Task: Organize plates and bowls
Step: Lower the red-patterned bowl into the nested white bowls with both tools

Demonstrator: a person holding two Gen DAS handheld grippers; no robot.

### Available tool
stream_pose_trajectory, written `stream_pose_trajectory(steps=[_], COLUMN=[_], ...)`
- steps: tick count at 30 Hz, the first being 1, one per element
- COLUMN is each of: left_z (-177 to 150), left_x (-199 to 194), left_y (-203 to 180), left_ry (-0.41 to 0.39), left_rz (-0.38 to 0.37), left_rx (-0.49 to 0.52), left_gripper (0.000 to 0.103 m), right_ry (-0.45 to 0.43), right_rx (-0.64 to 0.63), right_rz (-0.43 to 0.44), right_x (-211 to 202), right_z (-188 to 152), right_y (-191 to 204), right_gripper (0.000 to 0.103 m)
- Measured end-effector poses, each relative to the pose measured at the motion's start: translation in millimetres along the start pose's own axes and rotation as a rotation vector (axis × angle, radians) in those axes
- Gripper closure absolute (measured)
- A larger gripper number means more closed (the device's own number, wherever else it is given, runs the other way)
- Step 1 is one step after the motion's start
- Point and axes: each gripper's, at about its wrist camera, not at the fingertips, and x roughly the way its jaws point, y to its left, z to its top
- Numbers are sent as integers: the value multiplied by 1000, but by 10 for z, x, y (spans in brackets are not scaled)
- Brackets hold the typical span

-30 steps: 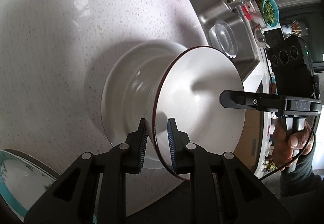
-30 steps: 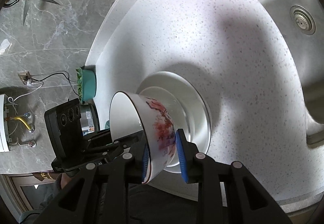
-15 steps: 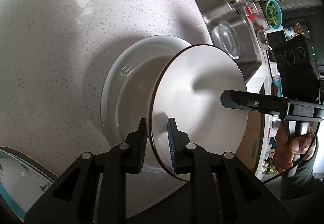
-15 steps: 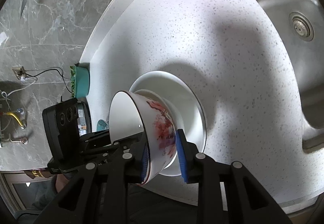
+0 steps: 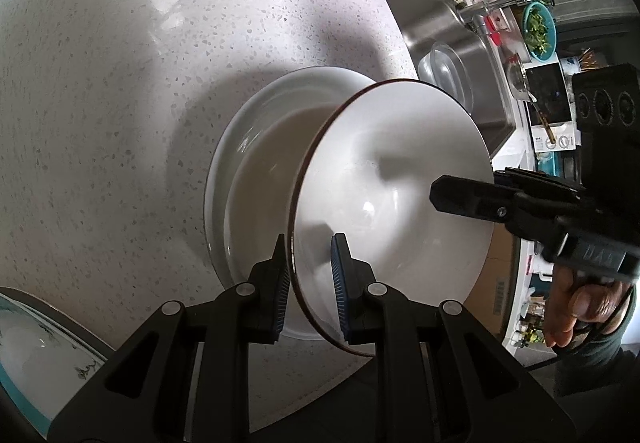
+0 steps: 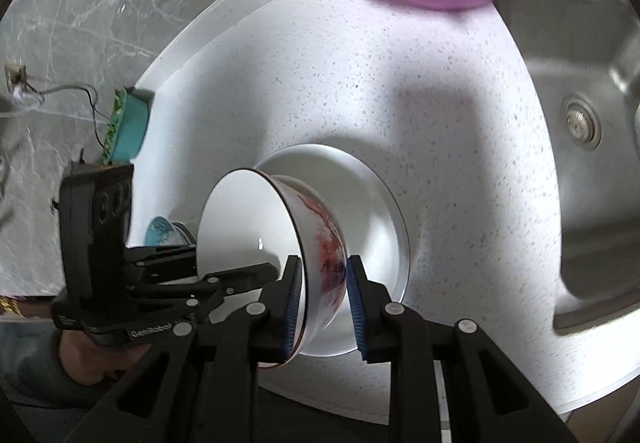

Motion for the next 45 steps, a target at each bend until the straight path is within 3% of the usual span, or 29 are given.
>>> stream_pose_trajectory(steps=[12, 29, 35, 41, 45], left_z=[8, 6, -7, -17, -17], left_x=[38, 57, 58, 59, 41], left_y=[-51, -70, -75, -78, -89], left_ry=[-4, -12, -14, -14, -19], left_rz=[32, 59, 57, 63, 65], left_rx=[32, 37, 35, 36, 37], left_gripper=[84, 83, 82, 82, 81], right_ry=[-11, -4, -20, -21, -18], right_rx=[-111, -102, -46, -63, -101], right_rz=[-126, -151, -143, -149, -153], right_x=[54, 110, 54, 47, 60], right_z=[-98, -121, -98, -91, -107], right_y=[175, 175, 80, 90, 172], right_gripper=[79, 78, 71, 71, 86])
